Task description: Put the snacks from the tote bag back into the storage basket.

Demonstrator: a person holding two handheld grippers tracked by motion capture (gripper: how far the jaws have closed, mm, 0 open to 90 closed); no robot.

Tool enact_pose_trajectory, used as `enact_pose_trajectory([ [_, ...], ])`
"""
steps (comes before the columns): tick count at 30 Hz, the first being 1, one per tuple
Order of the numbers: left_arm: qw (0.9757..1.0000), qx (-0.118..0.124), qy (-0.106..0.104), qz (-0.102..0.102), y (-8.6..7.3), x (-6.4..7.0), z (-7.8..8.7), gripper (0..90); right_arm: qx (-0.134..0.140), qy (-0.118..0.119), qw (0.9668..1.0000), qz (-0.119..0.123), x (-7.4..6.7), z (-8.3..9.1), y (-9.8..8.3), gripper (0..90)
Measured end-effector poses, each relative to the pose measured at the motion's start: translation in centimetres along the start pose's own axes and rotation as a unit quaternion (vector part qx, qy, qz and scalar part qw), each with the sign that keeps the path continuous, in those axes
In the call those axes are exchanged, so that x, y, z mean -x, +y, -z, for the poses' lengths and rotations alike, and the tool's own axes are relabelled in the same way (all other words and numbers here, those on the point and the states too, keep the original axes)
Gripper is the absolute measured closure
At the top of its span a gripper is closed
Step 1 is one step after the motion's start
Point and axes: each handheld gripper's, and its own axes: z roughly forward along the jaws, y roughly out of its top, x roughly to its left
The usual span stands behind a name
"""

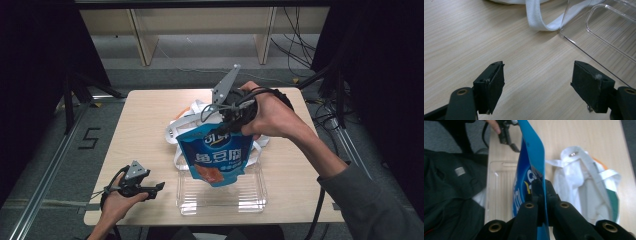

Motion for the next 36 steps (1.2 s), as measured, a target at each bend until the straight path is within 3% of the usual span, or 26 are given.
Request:
enact_pose_trajectory([
  [4,1.0,0.002,0.0,-0.001,0.0,0.0,0.0,25.4,-0.008,0.005,0.9999,-0.013,-0.1,-0.9,-0.4,90.0],
  [6,1.0,0.002,0.0,-0.007,0.0,0.0,0.0,25.4,-0.003,0.008,1.0,0.002,0.2,-1.5,-0.5,90.0],
  [7,1.0,0.002,0.0,-0.006,0.0,0.0,0.0,25.4,-0.008,0.011,0.9998,-0.013,0.1,-1.7,-0.6,90.0],
  [8,1.0,0.002,0.0,-0.005,0.0,0.0,0.0,25.4,-0.007,0.01,0.9999,-0.003,0.3,-1.9,-0.7,90.0],
  [9,1.0,0.001,-0.001,0.0,0.0,0.0,0.0,25.4,-0.012,0.009,0.9997,-0.017,0.1,-2.1,-0.8,90.0],
  [10,1.0,0.001,-0.002,0.0,0.0,0.0,0.0,25.4,-0.008,0.013,0.9999,-0.002,0.4,-2.3,-0.9,90.0],
  [11,1.0,0.002,-0.001,-0.007,0.0,0.0,0.0,25.4,-0.013,0.009,0.9998,-0.015,0.3,-2.4,-0.9,90.0],
  [12,1.0,0.002,-0.001,-0.006,0.0,0.0,0.0,25.4,-0.011,0.01,0.9999,-0.007,0.6,-2.6,-1.0,90.0],
  [13,1.0,0.001,-0.001,-0.005,0.0,0.0,0.0,25.4,-0.018,0.011,0.9995,-0.025,0.5,-2.7,-1.2,90.0],
  [16,1.0,0.0,0.001,0.001,-0.1,0.1,-0.1,25.3,-0.015,0.01,0.9998,-0.011,1.0,-3.3,-1.5,90.0],
  [17,1.0,-0.002,0.002,-0.001,-0.1,0.1,-0.1,25.3,-0.026,0.009,0.999,-0.036,0.9,-3.3,-1.6,90.0],
  [19,1.0,-0.003,-0.001,-0.008,0.0,0.1,0.0,25.3,-0.02,0.01,0.9994,-0.026,1.4,-3.7,-1.9,90.0],
  [22,1.0,-0.003,-0.001,-0.007,0.0,0.1,-0.1,25.3,-0.018,0.017,0.9986,-0.046,1.5,-4.1,-2.2,90.0],
  [23,0.9999,-0.004,0.001,-0.009,0.0,0.0,-0.1,25.3,-0.012,0.02,0.999,-0.037,1.6,-4.3,-2.2,90.0],
  [24,1.0,-0.005,0.001,-0.006,0.0,0.1,-0.1,25.3,-0.025,0.017,0.9981,-0.054,1.5,-4.2,-2.3,90.0],
  [28,0.9999,-0.006,-0.002,-0.011,0.0,0.0,-0.1,25.3,-0.017,0.016,0.9986,-0.048,1.8,-4.6,-2.5,90.0],
  [29,1.0,-0.005,-0.004,-0.005,-0.1,0.1,-0.2,25.3,-0.015,0.015,0.9987,-0.047,2.0,-4.7,-2.6,90.0],
  [31,0.9997,-0.012,-0.006,-0.022,0.0,0.0,0.0,25.3,-0.015,0.021,0.998,-0.057,2.2,-4.7,-2.7,90.0],
  [32,0.9999,-0.007,-0.004,-0.013,0.0,0.1,-0.1,25.3,-0.008,0.019,0.9988,-0.045,2.4,-4.8,-2.8,90.0],
  [34,0.9997,-0.012,-0.008,-0.018,0.0,-0.1,0.0,25.2,-0.007,0.019,0.9985,-0.051,2.4,-4.8,-2.9,90.0],
  [35,1.0,-0.004,-0.005,-0.006,-0.1,0.1,-0.2,25.2,-0.006,0.02,0.9986,-0.049,2.4,-4.8,-3.0,90.0],
  [36,0.9998,-0.01,-0.007,-0.018,0.0,0.0,-0.1,25.2,-0.006,0.019,0.9985,-0.05,2.4,-4.8,-3.0,90.0],
])
